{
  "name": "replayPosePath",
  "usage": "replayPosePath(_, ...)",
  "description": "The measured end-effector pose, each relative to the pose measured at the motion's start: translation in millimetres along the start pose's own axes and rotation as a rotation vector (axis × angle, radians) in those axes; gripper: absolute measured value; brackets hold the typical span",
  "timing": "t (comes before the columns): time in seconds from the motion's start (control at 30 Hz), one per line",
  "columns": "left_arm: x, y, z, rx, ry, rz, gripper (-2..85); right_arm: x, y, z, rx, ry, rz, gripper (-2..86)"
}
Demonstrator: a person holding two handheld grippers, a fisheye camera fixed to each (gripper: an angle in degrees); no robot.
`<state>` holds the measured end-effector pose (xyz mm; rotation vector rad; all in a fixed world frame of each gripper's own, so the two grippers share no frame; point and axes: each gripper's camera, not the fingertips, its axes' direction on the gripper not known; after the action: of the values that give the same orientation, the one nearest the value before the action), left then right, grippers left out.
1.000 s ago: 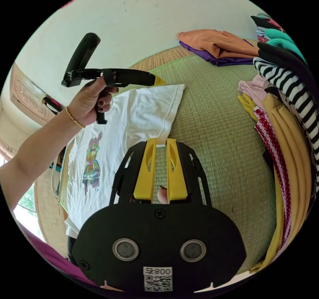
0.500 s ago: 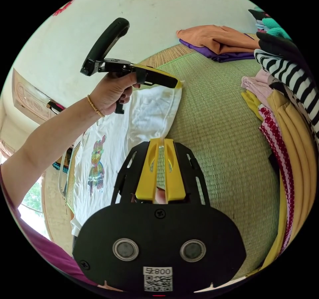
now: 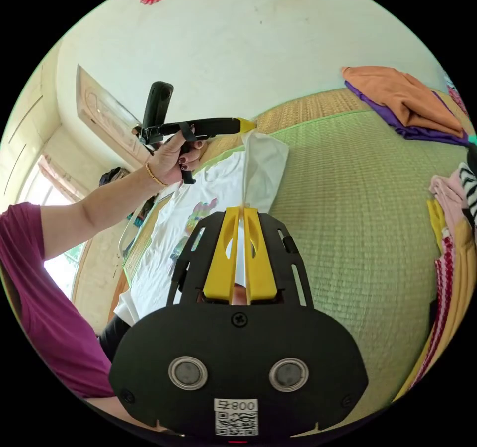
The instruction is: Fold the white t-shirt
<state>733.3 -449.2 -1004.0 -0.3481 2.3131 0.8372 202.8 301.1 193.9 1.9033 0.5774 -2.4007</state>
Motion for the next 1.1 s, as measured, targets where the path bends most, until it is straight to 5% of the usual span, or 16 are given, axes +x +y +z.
replayPosePath(0.6,-138.6,151.6,-23.7,0.035,0.062,-0.405,3.3,-4.0,-24.5,69.3,-0.280,-0.117,-0.127,0.5)
replayPosePath(0.87,-132.9,151.0,-33.9,0.077,0.111,-0.322,2.8,-12.2,-35.1,88.1,-0.366,-0.167,-0.210,0.2)
replayPosePath(1.1,-123.9,129.0,4.5,-0.079,0.016,-0.215,1.1,6.4,-43.9,68.9,-0.216,0.066,-0.100,0.0)
